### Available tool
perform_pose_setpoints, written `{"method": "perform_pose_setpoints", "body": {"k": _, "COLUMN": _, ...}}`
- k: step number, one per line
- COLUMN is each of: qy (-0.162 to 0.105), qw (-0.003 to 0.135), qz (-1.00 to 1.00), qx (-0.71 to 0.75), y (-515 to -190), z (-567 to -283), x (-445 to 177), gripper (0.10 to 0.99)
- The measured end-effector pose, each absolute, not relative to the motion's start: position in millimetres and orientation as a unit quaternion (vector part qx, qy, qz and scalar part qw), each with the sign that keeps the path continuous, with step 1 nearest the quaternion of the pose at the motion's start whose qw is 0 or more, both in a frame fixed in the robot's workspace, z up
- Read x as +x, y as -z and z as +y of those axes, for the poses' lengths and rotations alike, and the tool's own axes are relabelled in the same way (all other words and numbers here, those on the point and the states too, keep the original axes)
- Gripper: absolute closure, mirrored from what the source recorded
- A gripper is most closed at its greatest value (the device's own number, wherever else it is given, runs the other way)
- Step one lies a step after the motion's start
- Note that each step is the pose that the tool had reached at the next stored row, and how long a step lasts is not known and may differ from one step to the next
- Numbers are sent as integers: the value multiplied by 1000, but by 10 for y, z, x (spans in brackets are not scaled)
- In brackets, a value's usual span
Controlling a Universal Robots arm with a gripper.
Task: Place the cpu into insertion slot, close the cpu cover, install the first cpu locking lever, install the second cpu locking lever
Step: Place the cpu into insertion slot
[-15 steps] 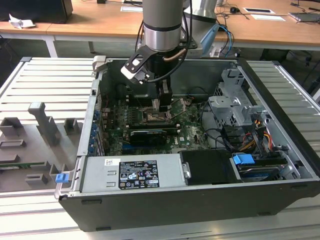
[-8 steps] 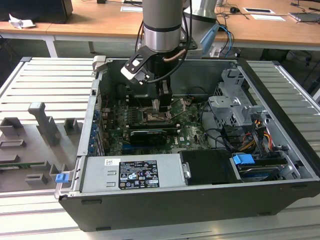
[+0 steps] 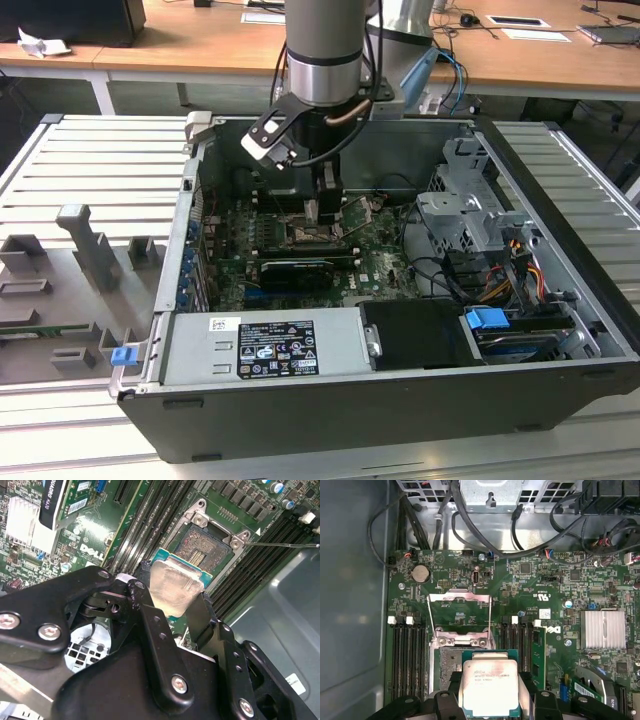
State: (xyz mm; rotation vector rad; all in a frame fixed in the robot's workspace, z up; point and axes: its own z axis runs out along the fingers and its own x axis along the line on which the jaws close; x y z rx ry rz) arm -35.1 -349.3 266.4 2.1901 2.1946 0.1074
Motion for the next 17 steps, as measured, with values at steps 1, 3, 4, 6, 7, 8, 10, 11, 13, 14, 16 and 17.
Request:
{"method": "perform_pose_setpoints", "body": {"k": 1, "qy": -34, "qw": 20, "qz": 707, "qx": 706, "y": -2659, "z": -3492, "x": -350, "gripper": 557}}
{"method": "perform_pose_setpoints", "body": {"k": 3, "qy": -34, "qw": 20, "qz": 707, "qx": 706, "y": -2649, "z": -3493, "x": -351, "gripper": 557}}
{"method": "perform_pose_setpoints", "body": {"k": 4, "qy": -34, "qw": 20, "qz": 707, "qx": 706, "y": -2642, "z": -3493, "x": -351, "gripper": 557}}
{"method": "perform_pose_setpoints", "body": {"k": 6, "qy": -34, "qw": 20, "qz": 707, "qx": 706, "y": -2628, "z": -3493, "x": -350, "gripper": 557}}
{"method": "perform_pose_setpoints", "body": {"k": 7, "qy": -34, "qw": 20, "qz": 707, "qx": 706, "y": -2623, "z": -3493, "x": -351, "gripper": 557}}
{"method": "perform_pose_setpoints", "body": {"k": 8, "qy": -34, "qw": 20, "qz": 707, "qx": 706, "y": -2618, "z": -3493, "x": -351, "gripper": 557}}
{"method": "perform_pose_setpoints", "body": {"k": 10, "qy": -34, "qw": 20, "qz": 706, "qx": 707, "y": -2607, "z": -3493, "x": -351, "gripper": 557}}
{"method": "perform_pose_setpoints", "body": {"k": 11, "qy": -34, "qw": 20, "qz": 704, "qx": 709, "y": -2603, "z": -3492, "x": -350, "gripper": 557}}
{"method": "perform_pose_setpoints", "body": {"k": 13, "qy": -34, "qw": 21, "qz": 701, "qx": 712, "y": -2574, "z": -3487, "x": -351, "gripper": 557}}
{"method": "perform_pose_setpoints", "body": {"k": 14, "qy": -34, "qw": 21, "qz": 702, "qx": 711, "y": -2550, "z": -3475, "x": -351, "gripper": 557}}
{"method": "perform_pose_setpoints", "body": {"k": 16, "qy": -34, "qw": 20, "qz": 705, "qx": 708, "y": -2511, "z": -3456, "x": -351, "gripper": 557}}
{"method": "perform_pose_setpoints", "body": {"k": 17, "qy": -34, "qw": 20, "qz": 708, "qx": 706, "y": -2496, "z": -3445, "x": -351, "gripper": 557}}
